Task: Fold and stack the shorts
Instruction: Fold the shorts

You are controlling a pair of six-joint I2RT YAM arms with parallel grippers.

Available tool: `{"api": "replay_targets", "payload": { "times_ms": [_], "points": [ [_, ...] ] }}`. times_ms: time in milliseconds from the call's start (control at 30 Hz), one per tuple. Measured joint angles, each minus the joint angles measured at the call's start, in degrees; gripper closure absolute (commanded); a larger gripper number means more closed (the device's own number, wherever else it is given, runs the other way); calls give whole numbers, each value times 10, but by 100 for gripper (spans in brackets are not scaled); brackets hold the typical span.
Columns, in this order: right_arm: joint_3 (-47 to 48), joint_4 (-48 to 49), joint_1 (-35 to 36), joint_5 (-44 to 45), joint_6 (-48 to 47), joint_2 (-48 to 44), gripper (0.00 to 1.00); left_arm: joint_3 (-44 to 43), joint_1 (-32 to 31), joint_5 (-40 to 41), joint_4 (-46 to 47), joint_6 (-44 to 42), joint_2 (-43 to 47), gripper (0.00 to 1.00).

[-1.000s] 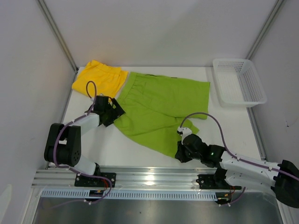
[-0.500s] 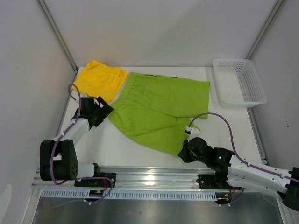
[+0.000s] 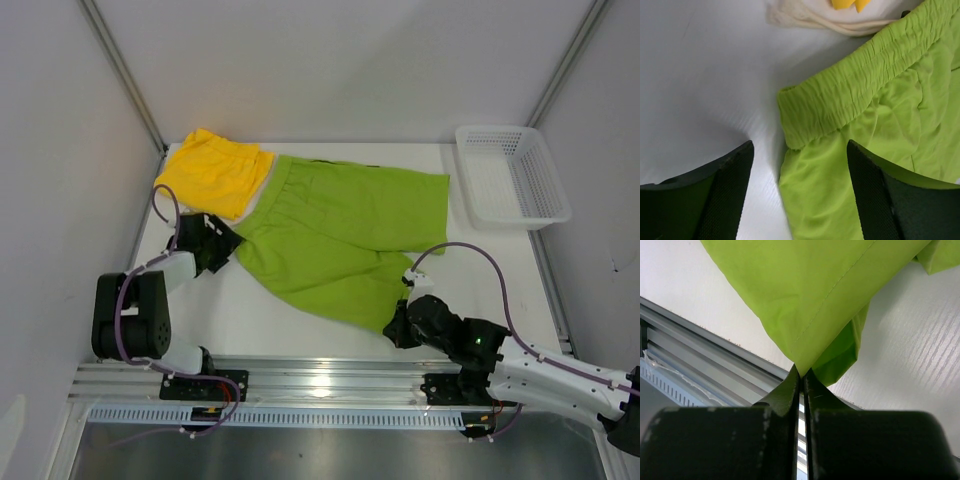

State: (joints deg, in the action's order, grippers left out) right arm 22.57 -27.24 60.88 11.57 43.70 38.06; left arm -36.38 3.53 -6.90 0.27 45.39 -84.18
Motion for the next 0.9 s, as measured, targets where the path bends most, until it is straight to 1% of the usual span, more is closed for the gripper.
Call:
{"api": "replay_targets", "payload": {
  "times_ms": [67, 100, 167, 200, 267, 300, 333, 400, 433, 467, 500, 667, 900],
  "points": [
    [-2, 0, 0, -1, 3, -5, 100, -7, 0, -4, 20, 12, -19, 28],
    [-2, 1, 0, -2, 4, -7, 100, -10, 0, -7, 30, 17, -29, 33],
    [-3, 1, 0, -3, 7, -9, 100, -16, 0, -11, 54, 29, -48, 36],
    [-3, 1, 0, -4, 7, -10, 100, -17, 1, -15, 67, 37, -57, 41],
    [-4, 0, 0, -4, 9, -10, 100, -17, 1, -17, 87, 50, -69, 45],
    [-4, 0, 0, -4, 9, -10, 100, -17, 1, -18, 94, 54, -73, 49],
    [-5, 1, 0, -5, 10, -12, 100, -17, 1, -18, 100, 59, -76, 52],
    [-5, 1, 0, -5, 12, -16, 100, -14, 2, -17, 107, 69, -81, 63],
    [-5, 1, 0, -7, 12, -18, 100, -14, 2, -15, 109, 71, -84, 72],
    [-6, 2, 0, -9, 12, -20, 100, -12, 2, -13, 112, 75, -87, 97],
    [-7, 4, 0, -13, 12, -21, 100, -11, 2, -13, 114, 83, -91, 100],
    [-12, 10, 12, -28, 2, -29, 100, -14, 2, -15, 118, 86, -99, 100],
    [-27, 20, 74, -41, -20, -111, 100, -54, 11, -17, 52, 71, -99, 100]
  ]
}}
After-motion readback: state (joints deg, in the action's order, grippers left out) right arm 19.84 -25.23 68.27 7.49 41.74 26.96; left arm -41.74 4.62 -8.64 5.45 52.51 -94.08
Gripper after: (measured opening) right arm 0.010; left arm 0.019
